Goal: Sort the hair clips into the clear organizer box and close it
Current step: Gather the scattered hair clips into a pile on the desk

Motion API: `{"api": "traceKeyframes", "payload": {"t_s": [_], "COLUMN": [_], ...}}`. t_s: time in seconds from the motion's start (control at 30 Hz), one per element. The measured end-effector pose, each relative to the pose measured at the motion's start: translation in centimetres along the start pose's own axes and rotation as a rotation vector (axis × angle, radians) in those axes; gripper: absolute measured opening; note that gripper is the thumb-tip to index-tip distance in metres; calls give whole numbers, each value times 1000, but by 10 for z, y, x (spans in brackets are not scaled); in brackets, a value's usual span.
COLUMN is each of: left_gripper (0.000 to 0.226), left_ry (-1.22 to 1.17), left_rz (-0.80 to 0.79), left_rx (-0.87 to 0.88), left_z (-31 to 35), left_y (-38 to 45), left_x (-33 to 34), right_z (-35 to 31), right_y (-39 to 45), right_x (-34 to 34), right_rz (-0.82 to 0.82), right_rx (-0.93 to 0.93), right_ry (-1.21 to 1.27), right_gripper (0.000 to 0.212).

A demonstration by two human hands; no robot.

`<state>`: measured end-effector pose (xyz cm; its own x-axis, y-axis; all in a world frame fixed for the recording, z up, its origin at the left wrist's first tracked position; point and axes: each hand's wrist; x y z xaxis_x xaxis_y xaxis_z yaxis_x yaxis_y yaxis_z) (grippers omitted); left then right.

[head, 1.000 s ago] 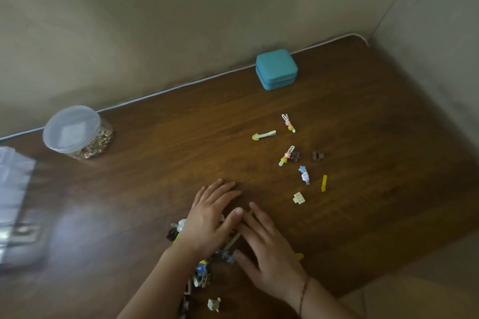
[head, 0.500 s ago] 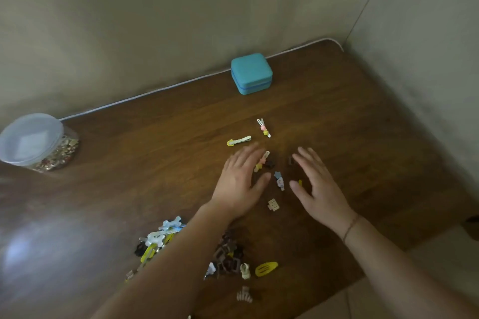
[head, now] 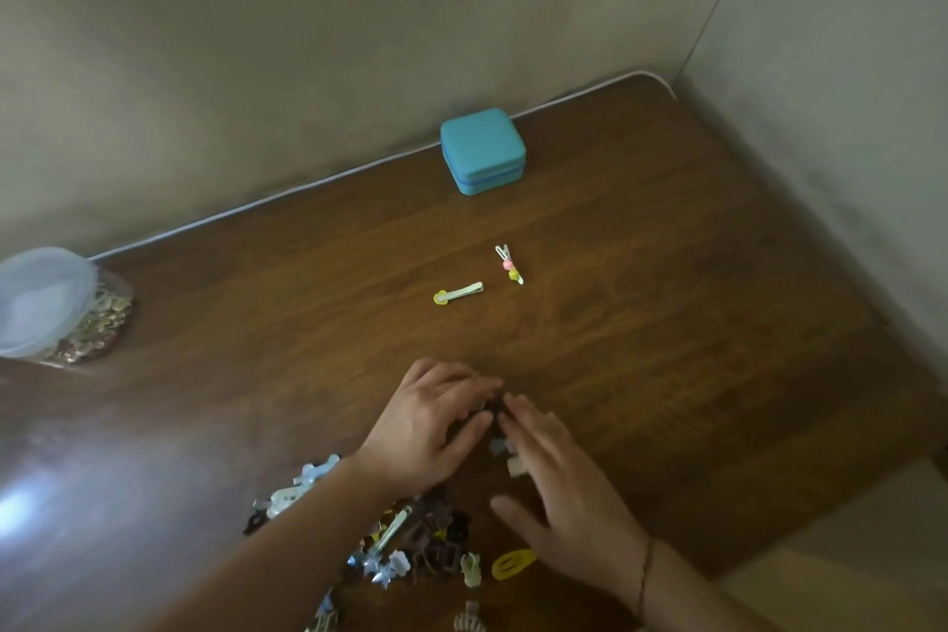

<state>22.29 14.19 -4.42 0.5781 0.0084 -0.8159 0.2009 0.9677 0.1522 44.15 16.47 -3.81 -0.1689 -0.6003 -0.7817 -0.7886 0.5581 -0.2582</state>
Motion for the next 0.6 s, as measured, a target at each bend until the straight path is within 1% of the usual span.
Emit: {"api": "traceKeyframes", "payload": {"t_s": [0.17,0.2,0.23,0.27,0.3,0.37,0.43,0.47,0.53,0.6], "left_gripper": [23,23,24,26,31,45,62,69,75,77], "left_ry": [-24,-37,-50,-63,-75,-85,-24,34,143,199], "left_rz": [7,19,36,61,88,100,12,-55,-195,-285], "left_rx": [124,136,133,105,48,-149,-344,-407,-467,-450], "left_z": [-13,-14,-15,-16,-19,-27,-34,-37,-42,-43], "left_y": [-6,-1,6,16,27,50,70,77,85,85], "left_x": [-9,-12,-16,-20,-24,-31,-36,-36,-35,-35], "right_z": [-9,-6,-3,2,9,19,28,32,38,40], "right_y": [-5,-2,2,11,24,61,101,119,143,153], "right_x": [5,1,-6,-14,-26,-54,-79,-89,-101,-102], "right_rz": [-143,-116,-40,60,139,211,212,194,133,49], "right_rx": [-109,-137,-168,-179,-149,-41,32,59,87,78], "right_ry": [83,113,126,124,116,88,62,45,2,-47], "right_gripper": [68,65,60,56,54,59,65,67,71,76]}}
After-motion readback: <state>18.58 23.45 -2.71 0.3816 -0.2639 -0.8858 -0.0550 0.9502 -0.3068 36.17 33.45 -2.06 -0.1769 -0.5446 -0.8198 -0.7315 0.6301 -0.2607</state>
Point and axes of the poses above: each hand's wrist, its own y-axis towards the middle knuckle, its own x-axis out of the palm, z = x × y, and after that the axes turned 2 degrees about -z, right-handed
